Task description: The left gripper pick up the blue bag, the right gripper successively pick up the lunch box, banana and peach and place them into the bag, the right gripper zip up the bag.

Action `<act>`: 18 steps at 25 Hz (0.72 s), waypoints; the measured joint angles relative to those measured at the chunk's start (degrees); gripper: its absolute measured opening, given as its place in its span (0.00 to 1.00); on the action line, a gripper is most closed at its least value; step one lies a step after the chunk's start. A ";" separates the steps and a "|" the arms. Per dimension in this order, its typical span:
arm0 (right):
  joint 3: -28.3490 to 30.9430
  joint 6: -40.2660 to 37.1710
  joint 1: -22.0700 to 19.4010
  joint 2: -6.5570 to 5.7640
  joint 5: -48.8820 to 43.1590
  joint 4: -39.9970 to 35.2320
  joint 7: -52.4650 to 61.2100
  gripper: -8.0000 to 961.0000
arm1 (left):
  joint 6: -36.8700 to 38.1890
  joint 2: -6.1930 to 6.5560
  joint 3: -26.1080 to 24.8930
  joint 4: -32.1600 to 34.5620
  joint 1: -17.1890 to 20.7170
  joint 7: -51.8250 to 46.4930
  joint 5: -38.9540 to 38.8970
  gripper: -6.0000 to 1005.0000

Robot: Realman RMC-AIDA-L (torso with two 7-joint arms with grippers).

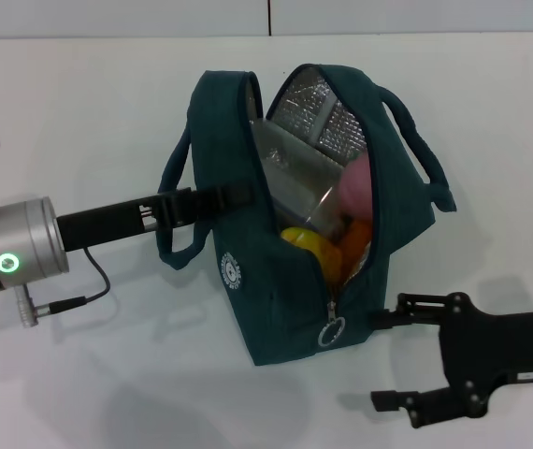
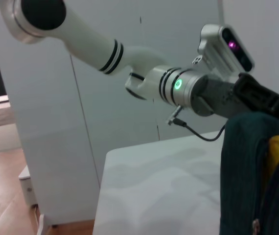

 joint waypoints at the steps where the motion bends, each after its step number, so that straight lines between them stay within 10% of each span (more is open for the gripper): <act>1: -0.85 0.67 0.34 0.00 1.13 0.77 -0.38 0.85 | 0.03 0.00 0.02 0.00 0.00 0.00 0.00 0.04; 18: -9.22 7.02 3.30 0.26 8.88 5.98 -1.05 0.84 | 0.06 0.00 0.72 0.00 -0.30 0.00 -0.16 0.04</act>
